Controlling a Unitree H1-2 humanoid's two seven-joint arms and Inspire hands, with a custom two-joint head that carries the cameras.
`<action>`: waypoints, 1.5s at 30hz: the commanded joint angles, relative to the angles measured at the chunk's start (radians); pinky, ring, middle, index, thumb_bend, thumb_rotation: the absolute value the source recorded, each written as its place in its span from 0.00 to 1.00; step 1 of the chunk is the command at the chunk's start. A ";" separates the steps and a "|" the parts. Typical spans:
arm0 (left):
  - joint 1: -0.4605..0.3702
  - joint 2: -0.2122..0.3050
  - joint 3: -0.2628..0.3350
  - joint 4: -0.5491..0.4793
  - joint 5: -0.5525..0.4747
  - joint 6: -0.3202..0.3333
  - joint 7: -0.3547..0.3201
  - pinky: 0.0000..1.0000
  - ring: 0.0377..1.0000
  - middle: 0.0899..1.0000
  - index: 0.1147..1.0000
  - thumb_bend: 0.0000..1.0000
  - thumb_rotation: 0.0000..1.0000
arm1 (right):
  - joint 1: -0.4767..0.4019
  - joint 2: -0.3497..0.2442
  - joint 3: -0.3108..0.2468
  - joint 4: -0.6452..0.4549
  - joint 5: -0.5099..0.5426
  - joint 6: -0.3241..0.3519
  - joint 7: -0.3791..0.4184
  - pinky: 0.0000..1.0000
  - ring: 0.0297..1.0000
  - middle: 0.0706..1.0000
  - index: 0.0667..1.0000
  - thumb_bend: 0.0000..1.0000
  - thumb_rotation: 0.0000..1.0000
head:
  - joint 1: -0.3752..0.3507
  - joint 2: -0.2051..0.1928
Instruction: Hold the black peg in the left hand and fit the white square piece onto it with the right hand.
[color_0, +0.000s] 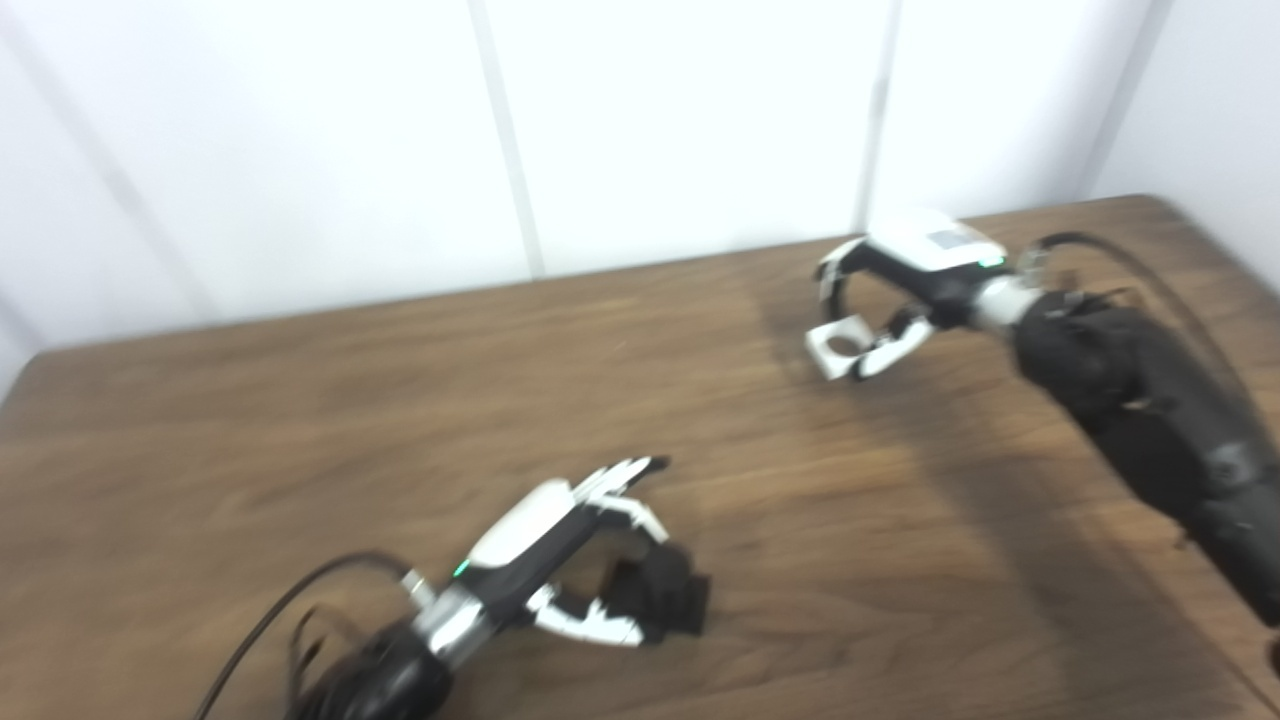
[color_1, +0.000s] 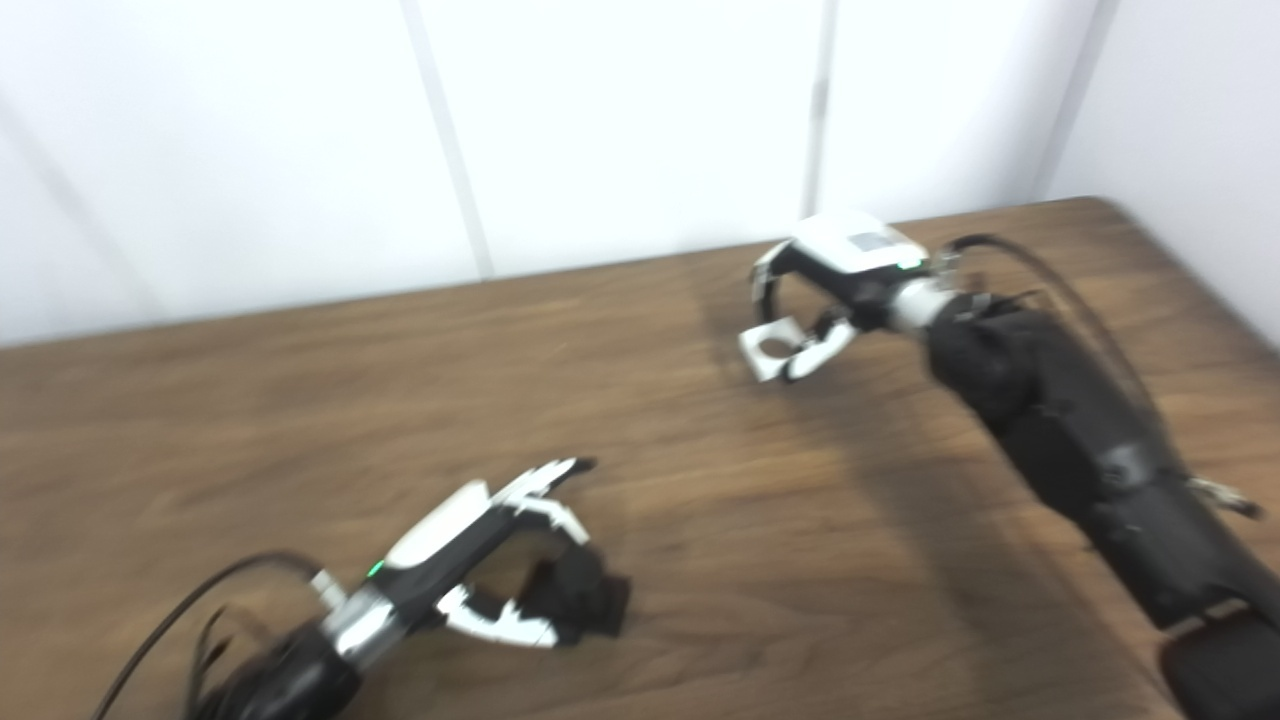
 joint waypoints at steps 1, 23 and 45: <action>-0.011 -0.006 -0.030 0.047 0.080 0.019 -0.015 1.00 1.00 1.00 0.43 0.52 0.08 | -0.043 -0.036 -0.029 -0.026 0.019 -0.052 -0.006 0.71 0.81 0.77 0.45 0.52 0.14 | 0.032 0.002; -0.035 -0.038 -0.038 0.090 0.106 0.042 0.018 1.00 1.00 1.00 0.43 0.52 0.08 | -0.015 -0.024 -0.075 -0.196 0.145 -0.166 0.067 0.66 0.79 0.76 0.45 0.52 0.13 | 0.121 0.013; -0.037 -0.037 -0.033 0.086 0.094 0.047 0.011 1.00 1.00 1.00 0.43 0.52 0.08 | 0.030 0.034 -0.071 -0.563 0.267 -0.004 0.276 0.70 0.81 0.77 0.44 0.52 0.13 | 0.088 0.017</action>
